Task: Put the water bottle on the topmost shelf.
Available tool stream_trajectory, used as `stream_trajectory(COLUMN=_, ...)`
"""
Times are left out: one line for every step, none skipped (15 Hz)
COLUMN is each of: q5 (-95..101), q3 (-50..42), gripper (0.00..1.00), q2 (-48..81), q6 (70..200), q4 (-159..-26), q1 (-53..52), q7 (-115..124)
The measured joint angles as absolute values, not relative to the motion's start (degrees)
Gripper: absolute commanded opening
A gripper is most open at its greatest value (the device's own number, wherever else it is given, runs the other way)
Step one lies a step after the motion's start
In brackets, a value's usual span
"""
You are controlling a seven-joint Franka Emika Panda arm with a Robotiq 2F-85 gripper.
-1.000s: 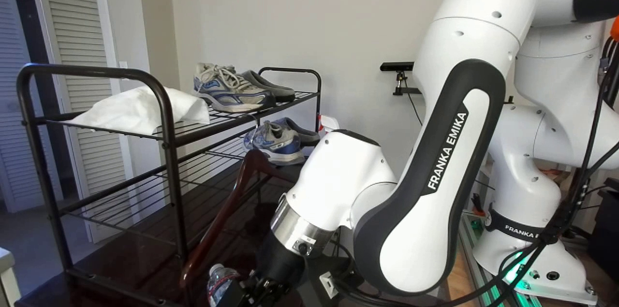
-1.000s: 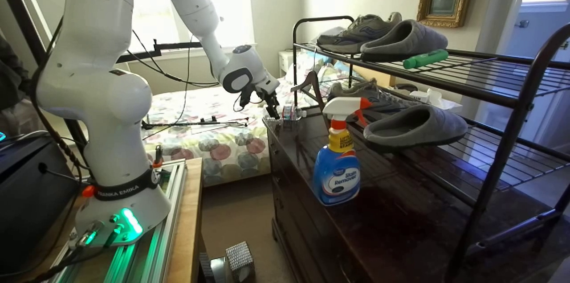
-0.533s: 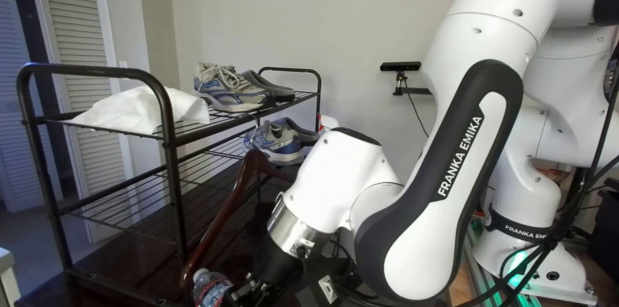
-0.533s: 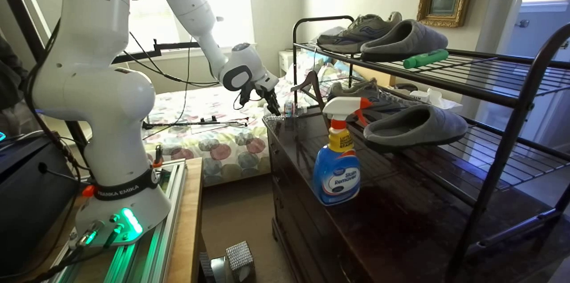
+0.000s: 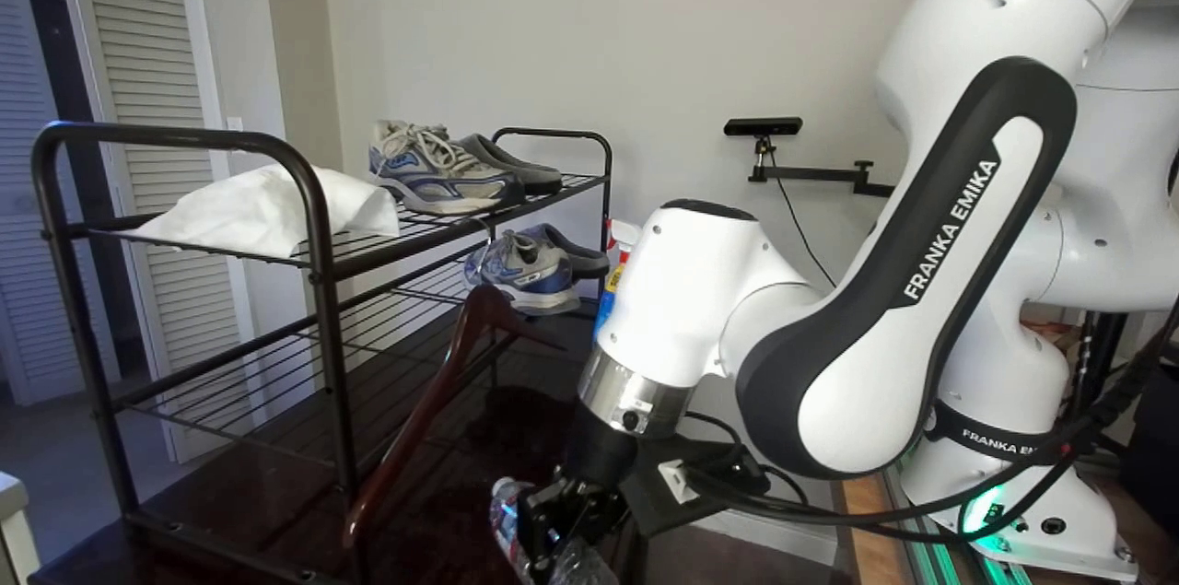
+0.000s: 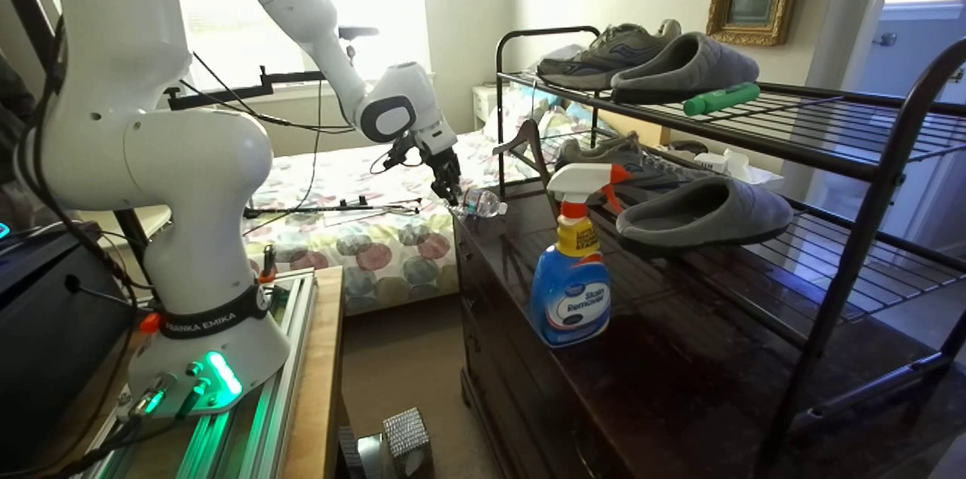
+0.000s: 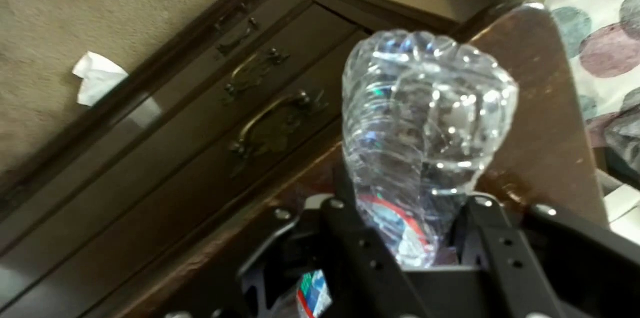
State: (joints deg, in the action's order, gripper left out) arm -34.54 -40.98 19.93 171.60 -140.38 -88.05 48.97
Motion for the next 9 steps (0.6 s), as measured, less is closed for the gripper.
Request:
stream_trajectory(q5=-34.19, q3=-44.99, gripper=0.14, q2=18.57, q6=171.61, q4=-143.04, q1=-92.33, q7=52.05)
stream_trajectory(q5=-33.79, q3=-48.82, gripper=0.14, q2=17.27, q6=171.64, q4=-145.47, q1=-96.61, q7=54.92)
stream_trajectory(q5=-33.41, q3=-52.69, gripper=0.14, q2=16.08, q6=171.76, q4=-147.74, q1=-101.04, q7=57.70)
stream_trajectory(q5=-33.08, q3=-56.61, gripper=0.14, q2=15.24, q6=172.37, q4=-149.71, q1=-105.59, q7=60.47)
stream_trajectory(q5=-32.90, q3=-60.33, gripper=0.14, q2=14.97, q6=173.31, q4=-151.42, q1=-109.98, q7=63.28)
stream_trajectory(q5=-32.89, q3=-63.89, gripper=0.14, q2=15.16, q6=174.38, q4=-152.93, q1=-114.38, q7=66.06)
stream_trajectory(q5=-32.89, q3=-67.24, gripper=0.14, q2=15.82, q6=175.42, q4=-154.12, q1=-118.64, q7=68.72)
stream_trajectory(q5=-32.92, q3=-70.57, gripper=0.14, q2=17.15, q6=175.93, q4=-154.97, q1=-122.95, q7=71.11)
stream_trajectory(q5=-32.97, q3=-73.76, gripper=0.14, q2=19.04, q6=175.96, q4=-155.46, q1=-127.13, q7=73.03)
